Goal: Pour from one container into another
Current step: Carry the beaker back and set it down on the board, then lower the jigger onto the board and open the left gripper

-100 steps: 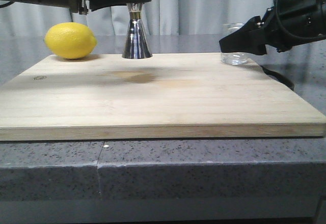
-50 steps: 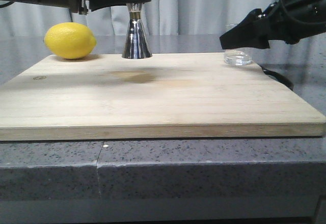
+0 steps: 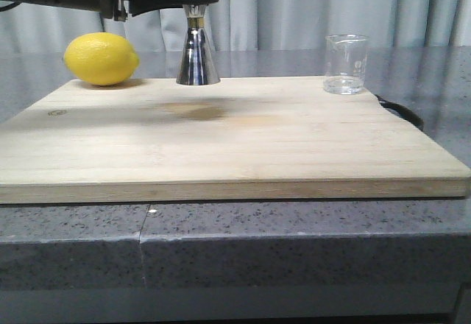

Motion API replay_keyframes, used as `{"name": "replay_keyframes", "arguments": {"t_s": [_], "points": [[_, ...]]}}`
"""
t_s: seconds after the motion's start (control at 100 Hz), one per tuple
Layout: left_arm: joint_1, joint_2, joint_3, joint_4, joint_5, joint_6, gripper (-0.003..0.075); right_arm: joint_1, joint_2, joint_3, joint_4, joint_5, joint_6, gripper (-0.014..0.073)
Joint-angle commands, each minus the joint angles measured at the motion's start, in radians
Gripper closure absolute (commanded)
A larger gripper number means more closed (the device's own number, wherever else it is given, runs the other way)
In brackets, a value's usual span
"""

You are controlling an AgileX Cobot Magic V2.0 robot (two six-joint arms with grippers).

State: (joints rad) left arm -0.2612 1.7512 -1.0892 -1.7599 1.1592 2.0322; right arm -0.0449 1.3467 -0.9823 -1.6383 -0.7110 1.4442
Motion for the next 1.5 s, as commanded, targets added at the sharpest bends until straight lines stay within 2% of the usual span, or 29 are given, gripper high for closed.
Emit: {"name": "replay_keyframes", "arguments": {"t_s": [0.0,0.13,0.25,0.64,1.07,1.24,1.49], "points": [[-0.009,-0.049,-0.031,-0.082,0.11,-0.006,0.0456,0.001,-0.09,-0.025,-0.035,-0.005,0.124,0.0042],[-0.009,-0.049,-0.031,-0.082,0.11,-0.006,0.0456,0.001,-0.171,-0.024,-0.126,-0.009,0.26,0.0042],[-0.009,-0.049,-0.031,-0.082,0.11,-0.006,0.0456,0.001,-0.23,-0.023,-0.153,-0.024,0.339,0.0042],[-0.009,-0.049,-0.031,-0.082,0.11,-0.006,0.0456,0.001,-0.32,-0.017,-0.166,-0.037,0.339,0.0042],[-0.009,-0.049,-0.031,-0.073,0.093,-0.005,0.0456,0.001,-0.324,-0.017,-0.174,-0.052,0.339,0.0042],[-0.009,-0.037,-0.031,-0.081,0.086,0.088,0.0456,0.001,-0.324,-0.017,-0.174,-0.061,0.339,0.0042],[-0.009,0.025,-0.031,-0.081,0.114,0.133,0.0456,0.001,-0.324,-0.017,-0.174,-0.062,0.339,0.0042]]}}
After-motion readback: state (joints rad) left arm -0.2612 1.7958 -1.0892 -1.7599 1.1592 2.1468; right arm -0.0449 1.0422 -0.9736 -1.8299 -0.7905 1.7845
